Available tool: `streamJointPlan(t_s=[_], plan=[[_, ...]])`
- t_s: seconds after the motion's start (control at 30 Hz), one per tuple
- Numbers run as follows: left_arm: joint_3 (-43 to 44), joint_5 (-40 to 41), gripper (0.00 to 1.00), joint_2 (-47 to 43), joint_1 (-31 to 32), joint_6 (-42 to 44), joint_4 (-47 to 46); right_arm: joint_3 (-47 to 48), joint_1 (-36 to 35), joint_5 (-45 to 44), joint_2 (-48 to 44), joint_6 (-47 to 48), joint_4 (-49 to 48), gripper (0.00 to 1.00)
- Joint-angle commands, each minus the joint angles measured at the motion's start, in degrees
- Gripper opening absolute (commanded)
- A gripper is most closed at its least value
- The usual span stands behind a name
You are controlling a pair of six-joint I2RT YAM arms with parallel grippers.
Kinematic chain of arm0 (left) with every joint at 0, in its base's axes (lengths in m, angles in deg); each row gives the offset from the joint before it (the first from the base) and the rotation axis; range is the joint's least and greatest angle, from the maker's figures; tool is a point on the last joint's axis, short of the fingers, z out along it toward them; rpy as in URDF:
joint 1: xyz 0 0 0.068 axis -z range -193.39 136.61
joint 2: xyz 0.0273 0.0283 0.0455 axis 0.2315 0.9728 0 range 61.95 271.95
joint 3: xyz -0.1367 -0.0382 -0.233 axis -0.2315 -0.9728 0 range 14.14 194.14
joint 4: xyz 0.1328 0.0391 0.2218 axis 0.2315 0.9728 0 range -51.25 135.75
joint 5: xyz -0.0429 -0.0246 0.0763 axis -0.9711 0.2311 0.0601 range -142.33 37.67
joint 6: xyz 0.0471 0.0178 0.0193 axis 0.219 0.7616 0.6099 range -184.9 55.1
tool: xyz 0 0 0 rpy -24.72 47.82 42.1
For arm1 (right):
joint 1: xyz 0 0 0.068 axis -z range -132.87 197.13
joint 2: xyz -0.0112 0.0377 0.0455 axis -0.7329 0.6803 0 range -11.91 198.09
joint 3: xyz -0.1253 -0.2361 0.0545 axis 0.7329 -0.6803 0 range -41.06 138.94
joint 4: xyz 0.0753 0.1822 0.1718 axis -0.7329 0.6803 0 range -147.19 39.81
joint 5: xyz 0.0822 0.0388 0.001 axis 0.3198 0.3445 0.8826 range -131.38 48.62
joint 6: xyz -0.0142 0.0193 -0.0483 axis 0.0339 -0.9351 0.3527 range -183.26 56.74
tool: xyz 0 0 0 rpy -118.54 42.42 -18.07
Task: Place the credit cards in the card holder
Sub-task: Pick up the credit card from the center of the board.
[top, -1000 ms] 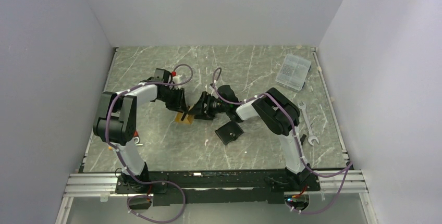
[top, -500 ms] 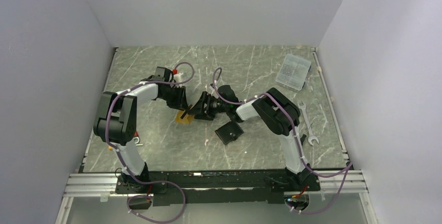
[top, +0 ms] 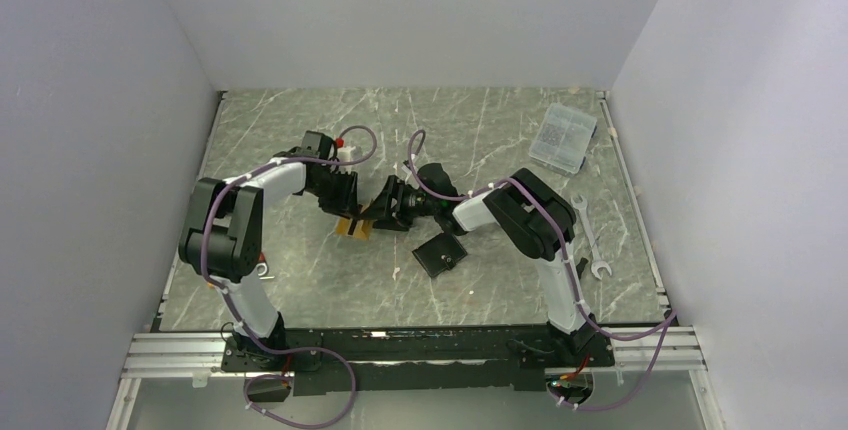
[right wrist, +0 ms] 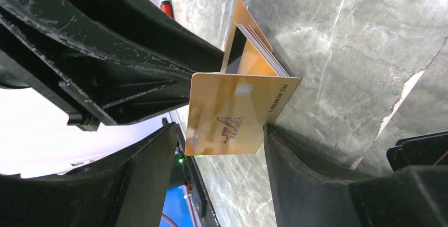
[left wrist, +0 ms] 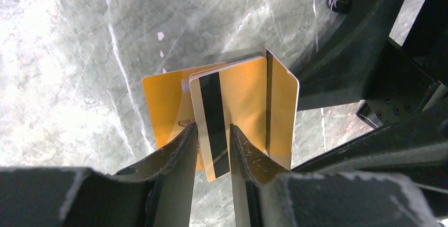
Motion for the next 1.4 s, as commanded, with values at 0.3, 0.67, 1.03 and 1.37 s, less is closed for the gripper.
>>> streamJointPlan(t_s=[0.3,0.67,1.03,1.37], plan=[[0.0,-1.6,0.66,-6.6,1.7,1.1,0.4,-0.9,-0.3,-2.9,1.1,0.2,0.1,0.65],[0.1,-7.5,0.66,-5.4,3.3,-0.2,1.9,-4.1,0.8,-1.8,0.3,-2.1,-5.7,0.65],[0.0,-9.2,0.65,-4.3,3.7,-1.0,2.0,-5.6,1.5,-1.9,-0.6,-3.6,-8.2,0.66],[0.1,-10.1,0.65,-4.4,3.8,-0.9,1.8,-8.4,2.4,-3.1,-3.7,-2.6,-8.4,0.65]])
